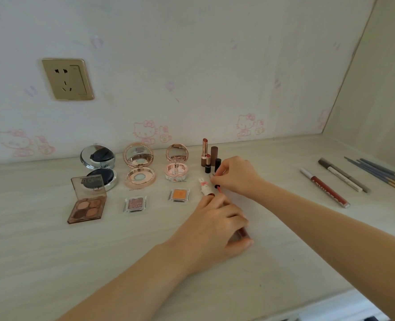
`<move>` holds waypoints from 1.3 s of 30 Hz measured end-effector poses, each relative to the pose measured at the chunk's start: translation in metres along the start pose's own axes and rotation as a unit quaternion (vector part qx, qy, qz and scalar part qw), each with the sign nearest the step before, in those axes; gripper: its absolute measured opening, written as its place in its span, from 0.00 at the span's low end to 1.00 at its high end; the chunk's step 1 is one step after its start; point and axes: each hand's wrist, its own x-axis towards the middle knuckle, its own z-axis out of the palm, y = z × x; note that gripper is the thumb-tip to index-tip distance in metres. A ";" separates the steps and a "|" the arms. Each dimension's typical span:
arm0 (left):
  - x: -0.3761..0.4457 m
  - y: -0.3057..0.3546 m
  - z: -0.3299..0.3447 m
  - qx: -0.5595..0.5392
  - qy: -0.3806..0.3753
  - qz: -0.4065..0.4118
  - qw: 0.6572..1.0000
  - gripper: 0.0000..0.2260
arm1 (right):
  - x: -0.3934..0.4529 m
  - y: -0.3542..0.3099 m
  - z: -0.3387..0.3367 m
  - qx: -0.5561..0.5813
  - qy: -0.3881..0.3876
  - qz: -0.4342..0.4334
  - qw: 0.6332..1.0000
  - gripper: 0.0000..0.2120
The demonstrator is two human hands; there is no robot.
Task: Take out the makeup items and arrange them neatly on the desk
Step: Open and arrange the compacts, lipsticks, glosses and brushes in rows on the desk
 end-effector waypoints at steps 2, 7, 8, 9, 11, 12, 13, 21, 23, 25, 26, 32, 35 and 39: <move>0.000 0.000 0.000 0.000 0.005 -0.001 1.000 0.18 | 0.000 0.001 0.001 0.001 0.000 -0.002 1.000 0.04; 0.000 -0.001 0.002 0.001 0.019 -0.003 1.000 0.17 | -0.003 0.003 0.000 -0.004 -0.001 -0.005 1.000 0.06; 0.000 -0.001 0.003 0.001 0.021 -0.003 1.000 0.17 | -0.004 0.003 -0.002 -0.009 -0.003 -0.005 1.000 0.06; -0.001 -0.001 0.003 0.000 0.021 -0.003 1.000 0.17 | -0.005 0.004 -0.003 -0.013 -0.004 -0.004 1.000 0.07; -0.001 -0.001 0.002 -0.006 0.022 0.000 1.000 0.17 | -0.009 0.004 -0.008 -0.011 -0.005 0.001 1.000 0.07; -0.001 -0.002 0.002 -0.010 0.023 0.000 1.000 0.18 | -0.011 0.005 -0.011 -0.008 -0.005 0.002 1.000 0.07; -0.001 -0.002 0.001 -0.013 0.024 0.000 1.000 0.18 | -0.013 0.005 -0.015 -0.007 -0.006 0.000 1.000 0.08; 0.000 0.003 -0.008 -0.014 0.029 -0.008 0.999 0.21 | -0.045 0.023 -0.054 -0.051 0.028 0.005 0.998 0.10; 0.003 0.004 -0.008 -0.012 0.023 -0.005 1.000 0.22 | -0.056 0.035 -0.066 -0.077 0.049 -0.001 0.996 0.10; 0.009 0.008 -0.007 -0.014 0.020 -0.001 1.000 0.21 | -0.066 0.050 -0.078 -0.101 0.057 -0.006 0.993 0.09; 0.012 0.010 -0.006 -0.018 0.019 -0.001 1.000 0.20 | -0.071 0.059 -0.085 -0.109 0.061 -0.005 0.992 0.09; 0.052 0.027 0.001 -0.020 0.002 0.015 1.000 0.17 | -0.098 0.105 -0.121 -0.165 0.101 0.014 0.981 0.10; 0.081 0.034 0.009 -0.022 -0.025 0.015 0.999 0.17 | -0.110 0.120 -0.140 -0.182 0.081 0.039 0.979 0.10; 0.120 0.040 0.021 -0.017 -0.061 0.009 0.998 0.17 | -0.120 0.136 -0.158 -0.187 0.073 0.061 0.978 0.12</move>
